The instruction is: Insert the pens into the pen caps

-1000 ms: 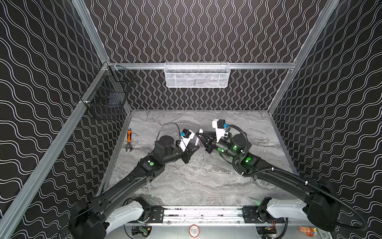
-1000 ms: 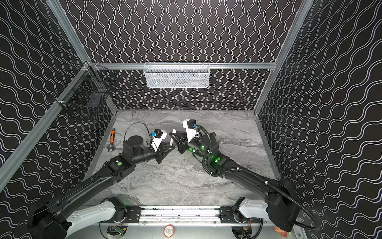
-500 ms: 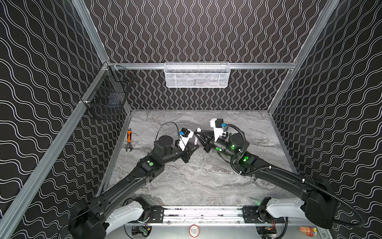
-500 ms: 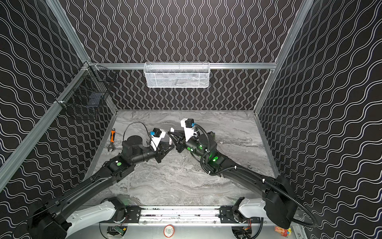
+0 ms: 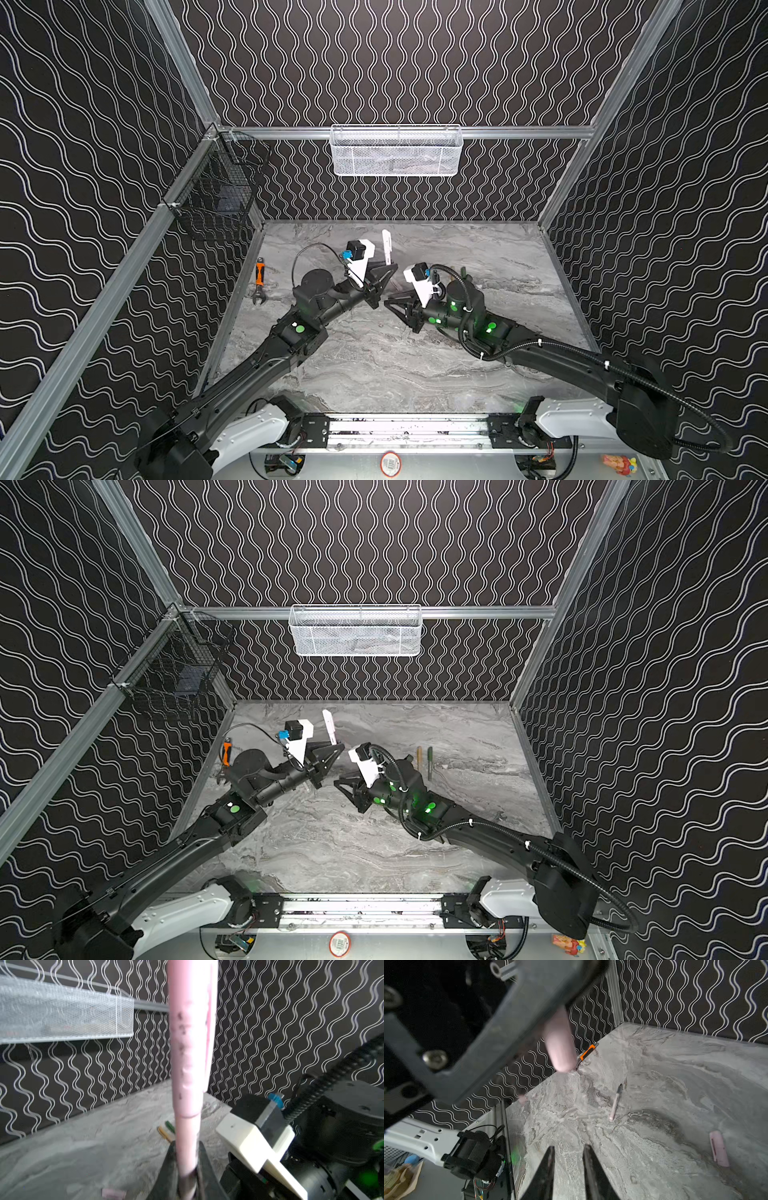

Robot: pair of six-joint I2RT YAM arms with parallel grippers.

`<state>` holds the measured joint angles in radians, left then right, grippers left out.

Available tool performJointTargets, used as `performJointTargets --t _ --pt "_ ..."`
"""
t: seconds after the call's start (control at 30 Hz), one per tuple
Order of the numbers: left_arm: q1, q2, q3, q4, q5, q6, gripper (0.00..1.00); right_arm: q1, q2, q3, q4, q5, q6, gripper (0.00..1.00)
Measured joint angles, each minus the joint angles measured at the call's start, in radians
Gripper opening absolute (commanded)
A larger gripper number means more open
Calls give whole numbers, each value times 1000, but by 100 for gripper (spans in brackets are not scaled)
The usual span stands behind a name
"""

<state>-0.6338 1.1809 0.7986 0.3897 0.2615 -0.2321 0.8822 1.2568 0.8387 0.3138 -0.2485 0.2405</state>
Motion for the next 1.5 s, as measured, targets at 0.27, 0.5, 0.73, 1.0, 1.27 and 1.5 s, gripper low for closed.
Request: performJointTargets --t 0.27,0.5,0.73,1.0,1.27,1.5 --pt "1 12 0 47 5 0 0 0 -114 -8 -68 39 -44 29" --pt "-3 25 0 56 5 0 0 -3 -184 72 -151 97 -103 36" --pt "-9 35 0 58 13 -2 0 -3 -119 227 -156 108 -168 46" --pt "-22 36 0 59 20 -3 0 -8 -20 311 -151 100 -206 43" --pt "-35 32 0 59 27 -3 0 -20 14 324 -142 84 -212 22" --pt "-36 39 0 64 29 -5 0 -26 18 323 -141 74 -225 11"
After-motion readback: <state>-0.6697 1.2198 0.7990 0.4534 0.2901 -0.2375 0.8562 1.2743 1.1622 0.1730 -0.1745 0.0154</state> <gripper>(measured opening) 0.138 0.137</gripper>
